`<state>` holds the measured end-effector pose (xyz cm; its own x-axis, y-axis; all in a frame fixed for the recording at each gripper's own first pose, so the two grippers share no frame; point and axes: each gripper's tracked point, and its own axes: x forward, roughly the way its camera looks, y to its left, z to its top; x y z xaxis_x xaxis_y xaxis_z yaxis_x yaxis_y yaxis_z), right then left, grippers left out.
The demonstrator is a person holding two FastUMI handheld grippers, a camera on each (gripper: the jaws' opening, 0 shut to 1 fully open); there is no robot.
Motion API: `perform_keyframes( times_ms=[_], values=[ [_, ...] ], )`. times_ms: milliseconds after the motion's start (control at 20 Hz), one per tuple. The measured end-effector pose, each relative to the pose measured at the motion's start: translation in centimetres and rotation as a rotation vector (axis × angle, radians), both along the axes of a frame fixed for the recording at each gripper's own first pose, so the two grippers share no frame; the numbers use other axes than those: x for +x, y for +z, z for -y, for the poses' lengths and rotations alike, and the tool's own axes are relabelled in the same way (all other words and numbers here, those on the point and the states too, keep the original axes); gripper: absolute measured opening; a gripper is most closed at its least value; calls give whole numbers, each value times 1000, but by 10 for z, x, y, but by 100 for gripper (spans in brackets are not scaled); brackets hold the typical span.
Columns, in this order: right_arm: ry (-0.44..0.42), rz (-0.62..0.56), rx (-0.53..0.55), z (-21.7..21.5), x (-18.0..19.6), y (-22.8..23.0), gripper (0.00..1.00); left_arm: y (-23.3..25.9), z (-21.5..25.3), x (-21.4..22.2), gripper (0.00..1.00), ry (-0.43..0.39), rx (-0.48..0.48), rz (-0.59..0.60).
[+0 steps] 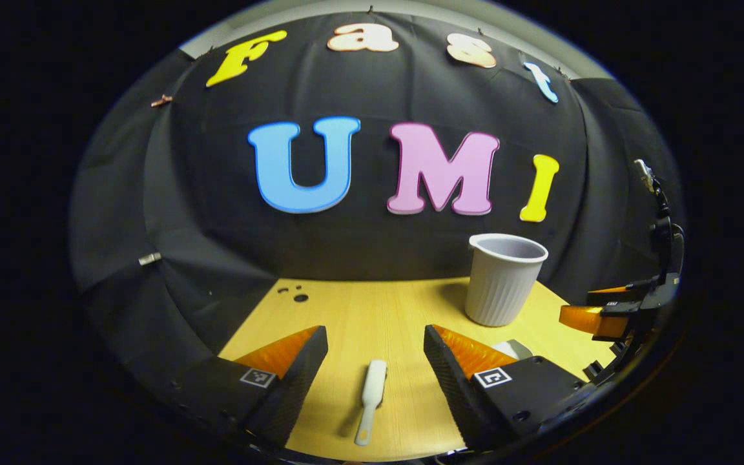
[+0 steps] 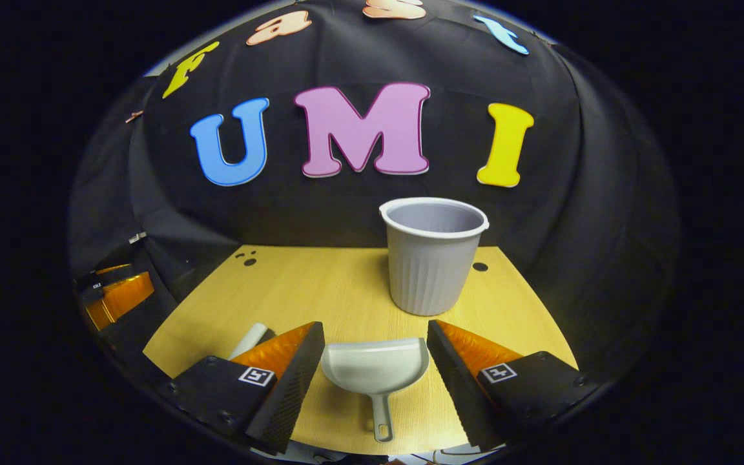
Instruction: Pick up the small broom and dustpan from the desktop, sweep the trash into the dustpan with the broom, and then empty the trash into the garbage bin.
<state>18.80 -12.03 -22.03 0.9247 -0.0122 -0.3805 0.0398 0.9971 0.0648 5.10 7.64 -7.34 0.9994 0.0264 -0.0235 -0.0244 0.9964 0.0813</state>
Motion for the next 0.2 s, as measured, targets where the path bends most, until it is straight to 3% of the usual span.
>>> perform_keyframes(
  times_ms=[200],
  values=[
    [7, 105, 21, -10, -13, 50, 99, 23, 7, -27, 95, -17, 24, 74]
  ],
)
